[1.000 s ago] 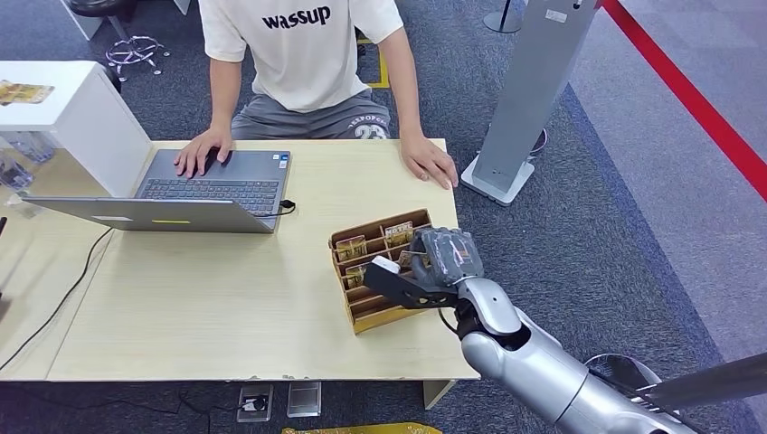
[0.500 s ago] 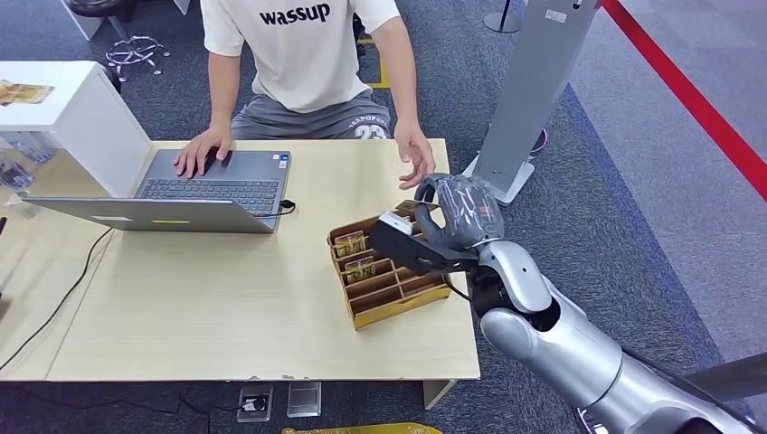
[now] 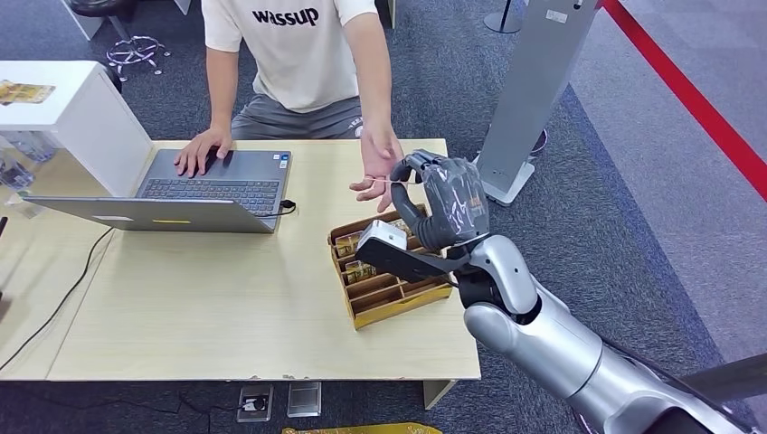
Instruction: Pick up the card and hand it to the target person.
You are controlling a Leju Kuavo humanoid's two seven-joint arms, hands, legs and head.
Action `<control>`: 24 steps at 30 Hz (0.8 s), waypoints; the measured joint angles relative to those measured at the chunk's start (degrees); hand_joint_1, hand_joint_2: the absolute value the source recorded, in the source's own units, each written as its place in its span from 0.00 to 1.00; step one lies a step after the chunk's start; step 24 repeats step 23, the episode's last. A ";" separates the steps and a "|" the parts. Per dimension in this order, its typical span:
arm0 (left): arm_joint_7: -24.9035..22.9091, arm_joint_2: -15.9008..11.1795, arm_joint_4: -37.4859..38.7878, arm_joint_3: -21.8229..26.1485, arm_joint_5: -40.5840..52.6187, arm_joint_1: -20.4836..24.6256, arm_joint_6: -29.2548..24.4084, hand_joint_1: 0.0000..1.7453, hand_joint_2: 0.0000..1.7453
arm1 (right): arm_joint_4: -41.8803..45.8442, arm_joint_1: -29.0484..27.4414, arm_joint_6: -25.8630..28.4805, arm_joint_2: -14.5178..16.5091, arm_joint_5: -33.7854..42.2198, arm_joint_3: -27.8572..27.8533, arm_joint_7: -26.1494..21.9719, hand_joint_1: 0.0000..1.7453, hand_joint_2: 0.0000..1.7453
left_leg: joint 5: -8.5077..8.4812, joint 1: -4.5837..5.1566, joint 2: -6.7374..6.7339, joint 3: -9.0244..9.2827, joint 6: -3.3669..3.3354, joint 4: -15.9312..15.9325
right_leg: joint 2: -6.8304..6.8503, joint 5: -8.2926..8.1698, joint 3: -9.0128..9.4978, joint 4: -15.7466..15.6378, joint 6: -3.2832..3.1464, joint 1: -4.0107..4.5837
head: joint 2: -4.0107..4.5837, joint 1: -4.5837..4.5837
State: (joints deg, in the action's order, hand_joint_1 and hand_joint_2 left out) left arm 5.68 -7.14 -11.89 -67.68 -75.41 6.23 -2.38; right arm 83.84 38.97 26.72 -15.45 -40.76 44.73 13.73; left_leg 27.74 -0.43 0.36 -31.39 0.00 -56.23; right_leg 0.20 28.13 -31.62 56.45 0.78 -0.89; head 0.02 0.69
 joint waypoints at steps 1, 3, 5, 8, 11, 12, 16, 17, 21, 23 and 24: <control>-0.02 0.01 0.00 -0.08 0.07 0.05 0.06 0.00 0.00 | -1.01 0.05 0.78 0.37 -0.16 0.07 -0.61 0.83 1.00 | 0.00 0.00 0.00 0.00 0.00 0.00 | 0.00 0.00 0.00 0.00 0.00 0.00 | 0.00 0.01; -0.13 0.02 0.00 -0.27 0.20 0.16 0.21 0.00 0.00 | -2.98 0.07 2.27 1.06 -0.54 0.12 -1.63 0.83 1.00 | 0.00 0.00 0.00 0.00 0.00 0.00 | 0.00 0.00 0.00 0.00 0.00 0.00 | -0.01 0.00; -0.28 0.03 0.00 -0.44 0.30 0.27 0.38 0.00 0.00 | -4.68 0.10 3.41 1.62 -1.07 0.13 -2.27 0.83 1.00 | 0.00 0.00 0.00 0.00 0.00 0.00 | 0.00 0.00 -0.01 0.00 0.00 0.00 | 0.00 -0.01; -0.49 0.08 0.00 -0.74 0.35 0.42 0.58 0.00 0.00 | -7.22 0.25 4.32 2.56 -1.71 0.17 -2.67 0.83 1.00 | 0.00 0.00 0.00 0.01 0.00 0.00 | 0.00 0.00 0.00 0.00 0.00 0.00 | 0.01 -0.02; -0.64 0.10 0.00 -0.81 0.34 0.44 0.81 0.00 0.75 | -9.33 0.28 4.57 3.37 -2.32 0.25 -2.72 0.21 1.00 | 0.00 0.00 0.00 0.01 0.00 0.00 | 0.00 0.00 0.00 0.00 0.00 0.00 | 0.00 -0.03; -0.65 0.10 0.00 -0.82 0.33 0.43 0.92 0.00 1.00 | -9.84 0.28 4.60 3.56 -2.51 0.27 -2.70 0.00 1.00 | 0.00 0.00 0.00 0.01 0.00 0.00 | 0.00 0.00 0.00 0.00 0.00 0.00 | 0.00 -0.02; -0.42 0.12 0.00 -0.94 0.70 0.42 1.19 0.00 0.25 | -11.57 0.28 4.75 4.21 -2.86 0.40 -2.72 0.00 1.00 | -0.01 0.00 0.00 0.01 0.00 0.00 | 0.00 0.00 0.00 0.00 0.00 0.00 | -0.01 -0.01; -0.33 0.13 0.00 -1.08 0.90 0.42 1.19 0.00 0.00 | -11.99 0.25 4.66 4.40 -2.06 0.42 -3.11 0.00 1.00 | -0.01 0.00 0.00 0.01 0.00 0.00 | 0.00 0.00 0.00 0.00 0.00 0.00 | -0.01 0.00; -0.20 0.13 0.00 -1.43 0.25 0.37 0.86 0.00 0.00 | -12.75 -0.81 1.44 5.25 14.01 -0.33 -9.99 0.00 1.00 | -0.01 0.00 0.00 0.03 0.00 0.00 | 0.00 0.00 -0.01 0.00 0.00 0.00 | 0.00 -0.01; -0.22 0.13 0.00 -1.43 -0.31 0.34 0.63 0.00 0.00 | -12.76 -1.57 -0.35 5.55 24.10 -0.94 -13.42 0.00 1.00 | -0.01 0.00 0.00 0.03 0.00 0.00 | 0.00 0.00 -0.01 0.00 0.00 0.00 | 0.00 -0.03; -0.22 0.13 0.00 -1.43 -0.31 0.34 0.63 0.00 0.00 | -12.76 -1.57 -0.35 5.55 24.10 -0.94 -13.42 0.00 1.00 | -0.01 0.00 0.00 0.03 0.00 0.00 | 0.00 0.00 -0.01 0.00 0.00 0.00 | 0.00 -0.03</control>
